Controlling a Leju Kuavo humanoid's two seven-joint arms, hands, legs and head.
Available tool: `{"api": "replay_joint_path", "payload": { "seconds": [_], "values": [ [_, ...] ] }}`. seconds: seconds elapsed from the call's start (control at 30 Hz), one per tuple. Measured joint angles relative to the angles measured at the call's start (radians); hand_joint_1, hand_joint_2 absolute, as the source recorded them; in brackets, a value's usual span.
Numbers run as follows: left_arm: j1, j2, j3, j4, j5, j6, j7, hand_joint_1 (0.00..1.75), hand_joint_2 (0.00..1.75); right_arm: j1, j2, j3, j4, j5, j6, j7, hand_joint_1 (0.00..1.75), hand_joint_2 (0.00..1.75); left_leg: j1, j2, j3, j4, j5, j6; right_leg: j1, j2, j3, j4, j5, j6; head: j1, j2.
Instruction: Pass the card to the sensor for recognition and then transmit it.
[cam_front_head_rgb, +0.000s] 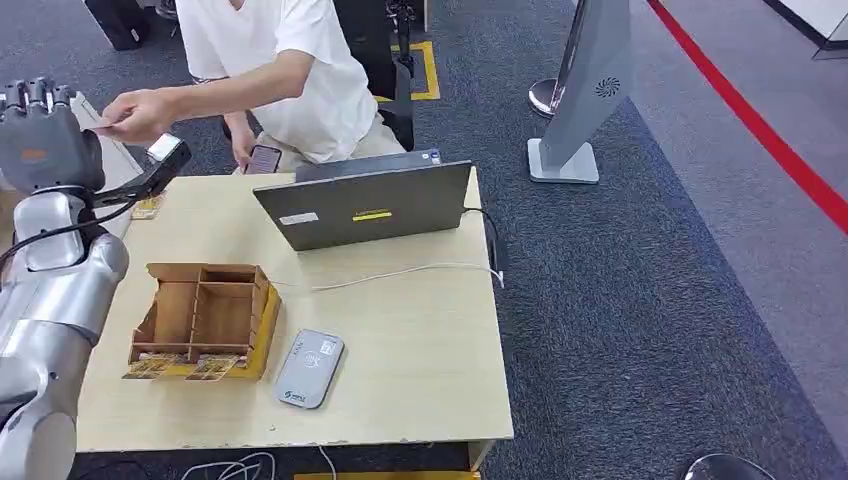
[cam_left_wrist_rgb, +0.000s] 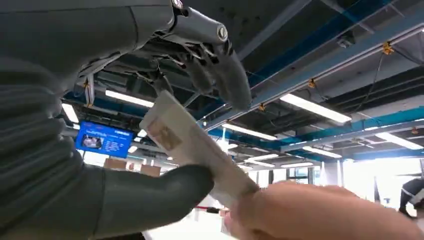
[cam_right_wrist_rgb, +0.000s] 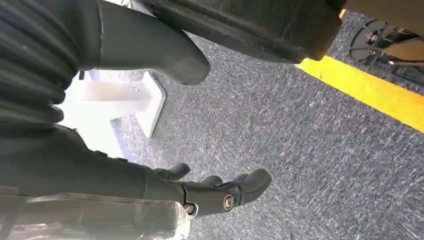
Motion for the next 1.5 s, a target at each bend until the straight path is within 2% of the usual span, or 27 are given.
{"api": "replay_joint_path", "payload": {
  "seconds": [0.43, 0.57, 0.67, 0.77, 0.83, 0.9, 1.0, 1.07, 1.13, 1.23, 1.33, 1.4, 1.5],
  "values": [
    [-0.014, -0.005, -0.024, 0.03, 0.008, 0.0, 0.008, 1.75, 1.75, -0.001, -0.002, 0.002, 0.0, 0.008, 0.019, -0.008, 0.0, 1.75, 0.0, 0.0, 0.0, 0.0, 0.0, 0.0, 0.0, 0.0, 0.0, 0.0, 0.0, 0.0, 0.0, 0.0],
    [-0.01, -0.034, -0.024, 0.03, 0.089, 0.0, -0.088, 1.75, 1.75, -0.001, -0.002, 0.002, 0.0, 0.008, 0.019, -0.008, 0.0, 1.75, 0.0, -0.001, 0.0, 0.0, 0.0, 0.0, 0.0, -0.001, 0.0, 0.0, 0.0, 0.0, 0.0, 0.0],
    [0.031, -0.088, -0.024, -0.007, 0.155, 0.003, -0.185, 1.75, 1.75, -0.001, -0.002, 0.002, 0.0, 0.0, 0.013, -0.005, 0.0, 1.75, -0.001, -0.004, 0.0, 0.0, 0.0, 0.0, 0.0, -0.003, 0.001, -0.001, 0.0, 0.001, 0.0, 0.0],
    [0.068, -0.129, -0.024, -0.035, 0.168, 0.003, -0.206, 1.75, 1.75, -0.002, -0.002, 0.002, 0.0, -0.001, 0.009, -0.005, 0.0, 1.75, -0.001, -0.002, -0.001, 0.0, 0.0, 0.0, -0.001, -0.002, 0.001, -0.001, 0.0, 0.001, 0.003, 0.0],
    [0.077, -0.143, -0.024, -0.045, 0.171, 0.003, -0.205, 1.75, 1.75, -0.001, -0.002, 0.002, 0.0, -0.001, 0.009, -0.005, 0.0, 1.75, -0.001, 0.0, -0.001, 0.0, -0.001, 0.001, -0.001, 0.0, 0.0, -0.001, 0.0, 0.001, 0.002, 0.0],
    [0.09, -0.157, -0.024, -0.063, 0.206, -0.008, -0.232, 1.75, 1.75, 0.0, -0.002, 0.002, 0.0, -0.004, 0.008, -0.005, 0.0, 1.75, -0.001, -0.001, -0.001, 0.001, 0.0, 0.001, -0.001, -0.001, 0.0, -0.001, 0.0, 0.001, 0.002, 0.0],
    [0.166, -0.186, -0.032, -0.161, 0.313, -0.064, -0.312, 1.75, 1.75, 0.001, -0.002, -0.001, 0.0, -0.025, -0.006, -0.003, 0.0, 1.75, -0.001, -0.001, 0.0, 0.0, -0.001, 0.001, -0.001, -0.001, 0.0, -0.001, 0.0, 0.001, 0.002, 0.0],
    [0.272, -0.211, -0.077, -0.291, 0.34, -0.103, -0.318, 1.75, 1.75, 0.004, -0.002, -0.008, 0.0, -0.044, -0.019, -0.003, 0.0, 1.75, -0.001, -0.002, -0.001, 0.0, -0.002, 0.002, -0.001, -0.002, 0.0, -0.001, -0.001, 0.002, 0.002, 0.0],
    [0.392, -0.218, -0.155, -0.429, 0.344, -0.126, -0.302, 1.75, 1.75, 0.006, -0.002, -0.018, 0.0, -0.066, -0.032, -0.003, 0.0, 1.75, -0.001, 0.0, -0.001, 0.0, -0.004, 0.002, -0.001, 0.0, 0.0, -0.001, -0.002, 0.002, 0.002, 0.0],
    [0.562, -0.206, -0.276, -0.604, 0.305, -0.1, -0.262, 1.75, 1.75, 0.014, -0.002, -0.04, 0.0, -0.088, -0.047, 0.003, 0.0, 1.75, -0.001, 0.001, -0.001, 0.0, -0.006, 0.003, -0.001, 0.0, 0.0, -0.001, -0.004, 0.004, 0.002, 0.0],
    [0.69, -0.18, -0.351, -0.715, 0.277, -0.059, -0.227, 1.75, 1.75, 0.016, -0.002, -0.056, 0.0, -0.098, -0.05, 0.007, 0.0, 1.75, -0.001, 0.001, -0.001, 0.0, -0.007, 0.003, -0.001, 0.0, 0.0, -0.002, -0.005, 0.004, 0.002, 0.0],
    [0.753, -0.157, -0.379, -0.769, 0.27, -0.041, -0.216, 1.75, 1.75, 0.017, -0.002, -0.063, 0.0, -0.102, -0.051, 0.007, 0.0, 1.75, -0.001, 0.0, -0.001, 0.0, -0.007, 0.003, -0.001, 0.0, 0.0, -0.002, -0.006, 0.003, 0.002, 0.0],
    [0.796, -0.14, -0.398, -0.811, 0.265, -0.036, -0.214, 1.75, 1.75, 0.017, -0.002, -0.071, 0.0, -0.105, -0.051, 0.007, 0.0, 1.75, -0.001, -0.001, -0.001, 0.0, -0.007, 0.003, -0.001, -0.002, 0.0, -0.002, -0.007, 0.003, 0.002, 0.0]
  ]
}}
